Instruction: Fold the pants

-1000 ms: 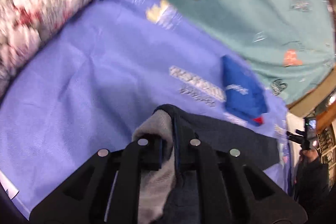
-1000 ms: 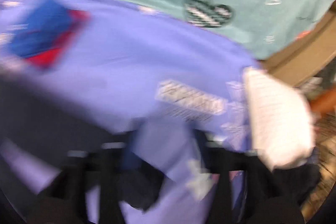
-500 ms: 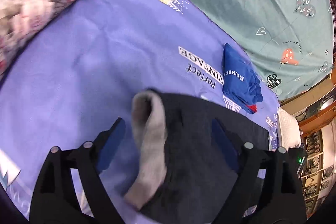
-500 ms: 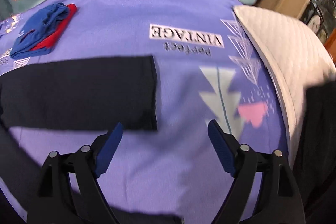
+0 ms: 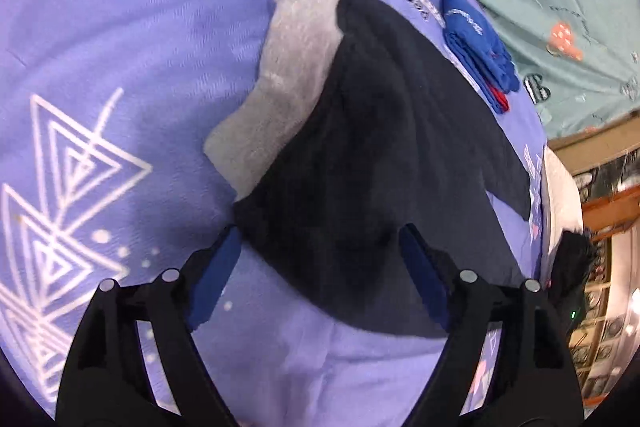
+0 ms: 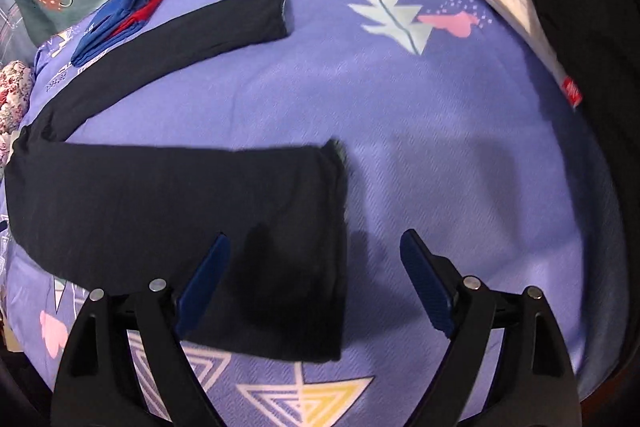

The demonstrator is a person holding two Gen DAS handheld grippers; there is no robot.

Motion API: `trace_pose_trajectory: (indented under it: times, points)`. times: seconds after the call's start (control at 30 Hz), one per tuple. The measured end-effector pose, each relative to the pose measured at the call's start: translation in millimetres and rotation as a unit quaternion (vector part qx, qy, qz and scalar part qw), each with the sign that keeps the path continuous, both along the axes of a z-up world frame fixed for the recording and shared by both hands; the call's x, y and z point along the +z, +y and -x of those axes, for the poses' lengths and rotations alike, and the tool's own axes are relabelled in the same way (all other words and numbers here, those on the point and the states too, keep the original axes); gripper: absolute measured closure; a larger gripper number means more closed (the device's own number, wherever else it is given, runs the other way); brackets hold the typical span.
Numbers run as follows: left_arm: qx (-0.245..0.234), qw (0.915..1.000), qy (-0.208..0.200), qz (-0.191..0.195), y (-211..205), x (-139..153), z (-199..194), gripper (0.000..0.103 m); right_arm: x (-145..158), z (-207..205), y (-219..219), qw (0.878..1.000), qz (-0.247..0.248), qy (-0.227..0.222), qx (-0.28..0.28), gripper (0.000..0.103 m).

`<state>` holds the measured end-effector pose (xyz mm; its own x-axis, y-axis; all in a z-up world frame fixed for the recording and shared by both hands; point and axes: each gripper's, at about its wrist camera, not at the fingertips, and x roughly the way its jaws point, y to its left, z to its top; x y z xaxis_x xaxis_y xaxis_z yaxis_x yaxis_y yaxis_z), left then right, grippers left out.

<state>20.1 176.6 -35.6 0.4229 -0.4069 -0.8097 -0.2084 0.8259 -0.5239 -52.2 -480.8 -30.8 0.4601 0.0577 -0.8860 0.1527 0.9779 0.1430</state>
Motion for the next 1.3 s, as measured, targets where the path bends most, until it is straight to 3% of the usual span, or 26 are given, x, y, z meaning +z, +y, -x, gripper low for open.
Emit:
trace_pose_trajectory:
  times: [0.1, 0.17, 0.2, 0.23, 0.27, 0.3, 0.33, 0.53, 0.63, 0.7, 0.9, 0.97, 1.03, 1.13, 1.2, 1.3]
  points:
    - [0.018, 0.9995, -0.026, -0.005, -6, 0, -12, 0.025, -5, 5, 6, 1.0, -0.009, -0.001, 0.006, 0.016]
    - [0.016, 0.9994, -0.031, 0.0, -12, -2, -16, 0.075, -5, 8, 10, 1.0, 0.001, -0.005, 0.012, 0.018]
    - [0.01, 0.9995, -0.029, 0.006, -15, -1, -16, 0.088, -5, 8, 14, 1.0, -0.001, -0.005, 0.021, 0.036]
    - [0.012, 0.9993, -0.035, 0.0, -17, 4, -14, 0.088, -3, 8, 18, 1.0, 0.0, -0.007, 0.029, 0.052]
    - [0.007, 0.9987, -0.049, -0.007, -20, 14, -8, 0.089, 0, 7, 19, 1.0, 0.004, -0.008, 0.03, 0.057]
    - [0.005, 0.9982, -0.059, -0.009, -20, 23, -3, 0.09, 2, 7, 17, 0.999, -0.006, -0.008, 0.033, 0.079]
    - [0.005, 0.9975, -0.071, -0.007, -20, 33, 3, 0.091, 4, 8, 15, 0.999, -0.021, -0.01, 0.036, 0.092]
    - [0.012, 0.9903, -0.137, -0.021, 2, 102, 57, 0.1, 49, 22, 2, 0.994, -0.082, -0.064, 0.041, 0.095]
    - [0.018, 0.9906, -0.132, -0.033, 11, 110, 73, 0.1, 76, 29, -4, 0.99, -0.099, -0.086, 0.045, 0.095]
    - [0.018, 0.9929, -0.11, -0.042, 14, 99, 78, 0.1, 85, 32, -7, 0.99, -0.097, -0.09, 0.043, 0.095]
    - [0.029, 0.9994, -0.005, 0.017, 16, 18, 66, 0.091, 56, 23, -6, 0.995, -0.087, -0.048, 0.031, 0.095]
    - [0.04, 0.9988, 0.003, 0.027, 14, 5, 58, 0.075, 46, 21, -5, 0.995, -0.087, -0.041, 0.028, 0.095]
    - [0.061, 0.9972, 0.004, 0.044, 15, -2, 52, 0.05, 41, 20, -7, 0.995, -0.093, -0.039, 0.023, 0.095]
    - [0.099, 0.9885, -0.018, 0.112, 27, -9, 43, 0.027, 37, 20, -8, 0.995, -0.094, -0.039, 0.019, 0.095]
    - [0.117, 0.984, -0.02, 0.132, 30, -12, 40, 0.024, 34, 19, -8, 0.995, -0.094, -0.035, 0.015, 0.095]
    - [0.127, 0.9837, -0.027, 0.125, 28, -10, 36, 0.027, 28, 18, -7, 0.995, -0.091, -0.029, 0.016, 0.094]
